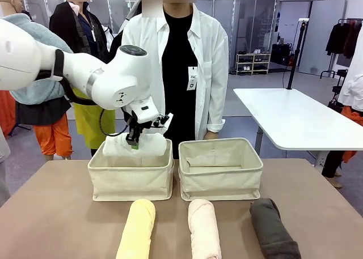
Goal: Divide the towels into two baskets.
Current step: Pick up one hotel-folded towel and place it in the Fabric basket indicated by the person.
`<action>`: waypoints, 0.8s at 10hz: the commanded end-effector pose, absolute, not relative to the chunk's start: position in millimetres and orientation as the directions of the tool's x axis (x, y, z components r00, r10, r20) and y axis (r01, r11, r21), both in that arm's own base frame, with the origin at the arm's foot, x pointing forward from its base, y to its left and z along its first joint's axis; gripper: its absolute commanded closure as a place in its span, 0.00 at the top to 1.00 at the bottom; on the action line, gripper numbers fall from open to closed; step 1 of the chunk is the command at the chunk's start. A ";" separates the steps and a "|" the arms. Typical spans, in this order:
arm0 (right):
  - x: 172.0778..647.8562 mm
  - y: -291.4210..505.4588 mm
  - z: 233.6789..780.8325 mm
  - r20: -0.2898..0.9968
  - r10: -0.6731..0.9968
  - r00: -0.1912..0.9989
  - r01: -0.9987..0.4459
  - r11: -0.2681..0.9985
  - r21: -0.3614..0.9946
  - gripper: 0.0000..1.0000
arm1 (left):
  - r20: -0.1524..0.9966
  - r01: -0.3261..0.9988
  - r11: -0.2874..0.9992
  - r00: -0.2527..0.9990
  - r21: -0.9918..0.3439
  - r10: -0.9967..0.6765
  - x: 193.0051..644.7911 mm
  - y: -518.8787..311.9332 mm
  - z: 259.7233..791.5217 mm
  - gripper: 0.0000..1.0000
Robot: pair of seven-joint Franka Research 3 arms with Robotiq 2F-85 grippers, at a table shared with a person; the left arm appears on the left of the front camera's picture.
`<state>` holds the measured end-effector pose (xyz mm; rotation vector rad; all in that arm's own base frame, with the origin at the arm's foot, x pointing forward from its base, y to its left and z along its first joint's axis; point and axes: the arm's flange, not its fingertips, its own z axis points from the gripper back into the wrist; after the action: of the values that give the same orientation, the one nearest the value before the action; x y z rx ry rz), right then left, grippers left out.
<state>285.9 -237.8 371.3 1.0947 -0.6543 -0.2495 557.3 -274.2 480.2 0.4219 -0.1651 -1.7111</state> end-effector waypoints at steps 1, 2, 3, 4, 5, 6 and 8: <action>284.8 -237.8 372.8 0.378 -0.501 0.779 -0.141 0.447 0.883 1.00 | -0.210 0.917 -0.130 -0.053 0.377 -0.976 572.8 -286.5 479.1 0.57; 284.8 -237.8 372.8 0.378 -0.501 0.779 -0.141 0.447 0.883 1.00 | -0.203 0.926 -0.123 -0.052 0.358 -0.978 578.0 -286.4 473.1 0.63; 284.8 -237.8 372.8 0.378 -0.501 0.779 -0.141 0.447 0.883 1.00 | -0.217 0.932 -0.120 -0.046 0.343 -0.975 579.9 -284.8 468.1 0.85; 284.8 -237.8 372.8 0.378 -0.501 0.779 -0.141 0.447 0.883 1.00 | -0.233 0.934 -0.120 -0.041 0.338 -0.972 579.5 -283.2 464.3 0.92; 284.8 -237.8 372.8 0.378 -0.501 0.779 -0.141 0.447 0.883 1.00 | -0.237 0.933 -0.121 -0.040 0.338 -0.971 578.1 -282.9 462.8 1.00; 284.8 -237.8 372.8 0.378 -0.501 0.779 -0.141 0.447 0.883 1.00 | -0.242 0.934 -0.116 -0.033 0.339 -0.970 575.0 -282.6 463.5 1.00; 284.8 -237.8 372.8 0.378 -0.501 0.779 -0.141 0.447 0.883 1.00 | -0.224 0.931 -0.116 -0.039 0.345 -0.974 559.2 -275.2 468.5 1.00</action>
<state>285.9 -237.9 371.4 1.0947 -0.6544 -0.2494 574.5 -282.7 464.0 0.4429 -0.1199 -1.6537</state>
